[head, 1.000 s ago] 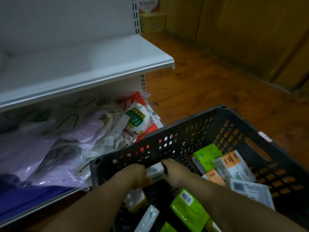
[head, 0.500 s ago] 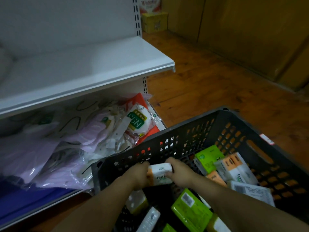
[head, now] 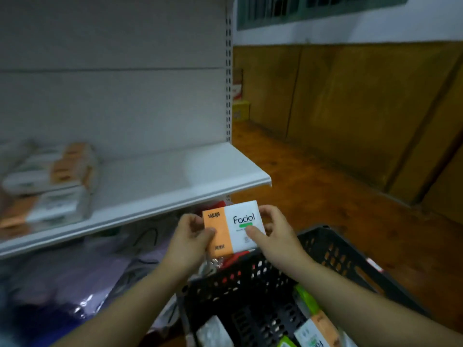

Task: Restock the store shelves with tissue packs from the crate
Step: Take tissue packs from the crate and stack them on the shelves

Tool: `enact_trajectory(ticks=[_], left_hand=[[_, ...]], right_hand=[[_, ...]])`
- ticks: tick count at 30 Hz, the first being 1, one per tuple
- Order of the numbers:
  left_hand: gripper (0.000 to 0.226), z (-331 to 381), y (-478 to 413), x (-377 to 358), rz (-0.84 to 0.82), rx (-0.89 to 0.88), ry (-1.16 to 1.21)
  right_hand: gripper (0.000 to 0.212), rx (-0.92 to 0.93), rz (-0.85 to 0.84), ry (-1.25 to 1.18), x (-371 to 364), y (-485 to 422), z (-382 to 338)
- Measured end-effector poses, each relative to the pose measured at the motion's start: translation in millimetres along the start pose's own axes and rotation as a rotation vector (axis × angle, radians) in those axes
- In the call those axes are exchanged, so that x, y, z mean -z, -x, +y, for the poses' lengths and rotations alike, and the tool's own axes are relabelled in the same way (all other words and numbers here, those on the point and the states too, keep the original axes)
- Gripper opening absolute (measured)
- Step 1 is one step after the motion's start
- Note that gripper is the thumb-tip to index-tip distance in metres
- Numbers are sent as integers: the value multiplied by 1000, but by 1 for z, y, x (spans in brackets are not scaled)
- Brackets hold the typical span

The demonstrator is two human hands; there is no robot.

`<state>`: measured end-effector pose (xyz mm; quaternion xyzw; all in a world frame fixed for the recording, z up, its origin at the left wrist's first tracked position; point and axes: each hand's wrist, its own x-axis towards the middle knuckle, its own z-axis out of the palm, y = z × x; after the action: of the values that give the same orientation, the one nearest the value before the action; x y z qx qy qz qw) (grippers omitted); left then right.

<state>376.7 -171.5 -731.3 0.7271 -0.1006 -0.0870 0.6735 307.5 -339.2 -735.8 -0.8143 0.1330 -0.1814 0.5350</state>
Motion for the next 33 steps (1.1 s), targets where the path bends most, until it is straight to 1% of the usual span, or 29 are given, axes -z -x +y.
enact_trajectory(ticks=[3,5,6,7,9,11,13,15,17,18,20,22,23,25,27,29,31,33], left_hand=[[15,31,3,47,83,-77,-88],[18,46,10,79,143,-91,-138],[22,54,14,95,163,-87,-151],[26,61,18,108,165,-79,-159],[32,75,28,137,155,-114,-185],[33,86,33,165,157,-200,-357],[33,91,33,192,175,-243,-544],[31,87,27,218,264,-269,-744],[36,81,21,239,362,-255,-931],[35,78,19,249,381,-251,-994],[21,74,17,261,383,-257,-1090],[10,72,18,266,398,-313,-1214],[13,69,18,268,395,-354,-1271],[27,64,19,272,362,-412,-1418],[31,59,18,276,366,-440,-1517],[31,57,19,277,327,-381,-1570],[26,57,21,274,292,-272,-1557],[32,59,23,268,268,-239,-1498]], right_hand=[[65,84,-121,124,-21,0,-48],[87,142,-219,177,-43,-1,-75],[95,176,-246,204,-56,-2,-86],[97,209,-259,212,-68,-3,-94],[90,257,-273,195,-95,-3,-114],[77,323,-281,195,-123,-3,-131],[65,379,-295,209,-151,-4,-143],[58,397,-323,212,-178,-5,-153],[51,404,-341,241,-203,-8,-158],[49,396,-347,256,-214,-9,-161],[45,378,-341,281,-232,-11,-165],[44,362,-318,296,-245,-14,-168],[43,359,-303,298,-249,-16,-170],[40,351,-266,298,-256,-19,-173],[36,355,-235,300,-261,-22,-175],[34,356,-232,295,-264,-24,-176],[36,363,-267,290,-263,-25,-176],[41,379,-299,291,-255,-27,-174]])
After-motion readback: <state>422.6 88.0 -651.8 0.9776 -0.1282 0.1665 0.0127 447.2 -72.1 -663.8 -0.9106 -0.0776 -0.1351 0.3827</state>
